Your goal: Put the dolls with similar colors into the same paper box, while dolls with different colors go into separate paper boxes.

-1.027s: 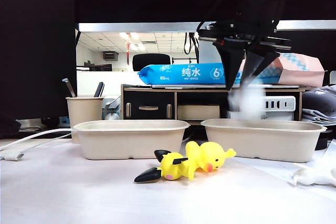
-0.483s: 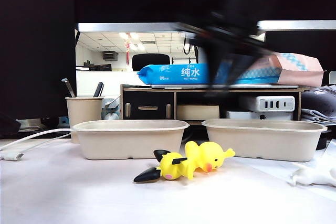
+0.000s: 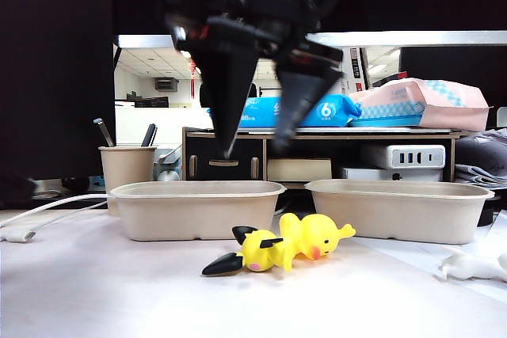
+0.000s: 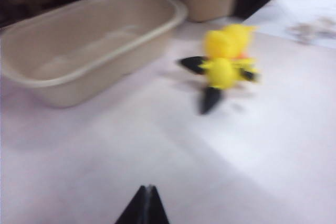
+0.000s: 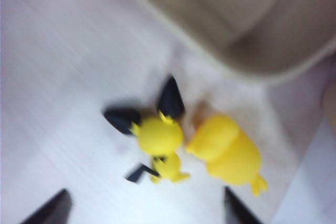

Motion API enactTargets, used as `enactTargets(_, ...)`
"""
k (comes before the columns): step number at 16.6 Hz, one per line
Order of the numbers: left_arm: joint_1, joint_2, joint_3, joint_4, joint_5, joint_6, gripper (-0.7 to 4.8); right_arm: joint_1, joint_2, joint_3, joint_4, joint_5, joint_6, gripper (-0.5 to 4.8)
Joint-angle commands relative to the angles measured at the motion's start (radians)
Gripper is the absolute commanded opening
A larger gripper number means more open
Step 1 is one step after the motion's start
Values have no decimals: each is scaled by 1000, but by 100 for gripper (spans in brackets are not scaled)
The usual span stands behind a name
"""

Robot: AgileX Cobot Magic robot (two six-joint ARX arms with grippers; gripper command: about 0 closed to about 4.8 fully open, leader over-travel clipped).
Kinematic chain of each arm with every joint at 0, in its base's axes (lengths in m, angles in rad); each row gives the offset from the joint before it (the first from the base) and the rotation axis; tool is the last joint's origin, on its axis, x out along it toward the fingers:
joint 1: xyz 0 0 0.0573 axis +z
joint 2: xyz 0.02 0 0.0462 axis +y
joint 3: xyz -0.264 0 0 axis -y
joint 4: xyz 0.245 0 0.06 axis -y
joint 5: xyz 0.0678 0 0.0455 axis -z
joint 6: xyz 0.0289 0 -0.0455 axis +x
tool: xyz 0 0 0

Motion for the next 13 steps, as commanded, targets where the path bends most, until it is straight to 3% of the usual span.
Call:
enactTargets(1,-24,0,2,13,5,1,-5,-1,38,-2,-81,7,-11,382)
enactTargets(6,-24,33,2,13,5,1,-5,4,84,-14,-50,48,-38,382)
enactTargets(7,-24,45,2,13,5,1,-5,3,101,-14,-49,47,-51,394)
enactTargets(8,-24,53,2,13,5,1,-5,4,124,-14,-50,44,-78,463)
enactTargets(9,-24,54,2,13,5,1,-5,4,151,-14,-50,45,-90,479)
enactTargets(13,-23,54,2,13,5,1,-5,5,189,-14,-4,83,-89,479)
